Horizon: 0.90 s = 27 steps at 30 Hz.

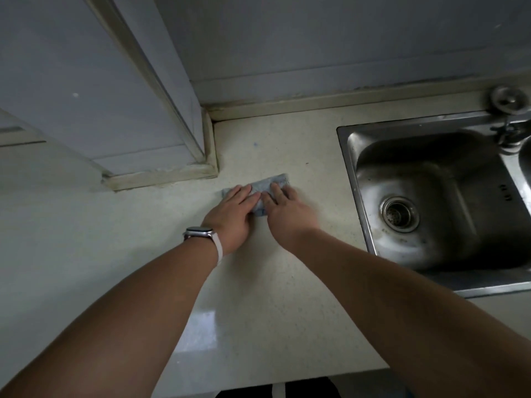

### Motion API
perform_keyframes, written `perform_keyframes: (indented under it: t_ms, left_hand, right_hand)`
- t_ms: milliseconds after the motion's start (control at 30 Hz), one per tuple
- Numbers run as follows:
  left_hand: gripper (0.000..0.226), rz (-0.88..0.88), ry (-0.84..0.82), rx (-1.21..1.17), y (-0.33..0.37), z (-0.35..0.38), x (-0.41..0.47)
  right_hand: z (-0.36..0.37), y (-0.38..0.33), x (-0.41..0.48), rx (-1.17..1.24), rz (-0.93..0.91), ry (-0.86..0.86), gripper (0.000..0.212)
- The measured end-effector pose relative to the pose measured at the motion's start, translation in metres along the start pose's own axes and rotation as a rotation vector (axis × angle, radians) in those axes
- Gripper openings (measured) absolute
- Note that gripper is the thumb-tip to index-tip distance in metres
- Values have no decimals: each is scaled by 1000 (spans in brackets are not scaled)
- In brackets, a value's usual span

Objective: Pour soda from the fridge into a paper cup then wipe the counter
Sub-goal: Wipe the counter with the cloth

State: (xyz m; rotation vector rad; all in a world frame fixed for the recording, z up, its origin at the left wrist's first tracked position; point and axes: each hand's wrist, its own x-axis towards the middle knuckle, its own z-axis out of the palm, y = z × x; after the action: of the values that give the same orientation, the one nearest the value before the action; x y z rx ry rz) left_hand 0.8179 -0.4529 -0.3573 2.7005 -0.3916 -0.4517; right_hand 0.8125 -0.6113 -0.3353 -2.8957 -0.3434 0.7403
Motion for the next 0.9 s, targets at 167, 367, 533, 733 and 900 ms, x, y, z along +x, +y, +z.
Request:
perform_keyframes:
  t_ms: [167,367,533,733,900]
  left_hand:
    - [58,-21,6,-7,3,-7,24]
    - [61,-72,42,-45,16,-6,46]
    - [62,-93,23,-38,31,-3,50]
    - [59,-66,4,-48,67,14,56]
    - [59,-48,0,-27,91,31,48]
  right_hand:
    - [-12,8,21,-12,36,-3,62]
    - [-25,24,32,48,45,-9,62]
    - [-23,39,25,83,46,14,63]
    - [-17,71,3,79,79,40,61]
    - [-11,88,-24,74,105,29,62]
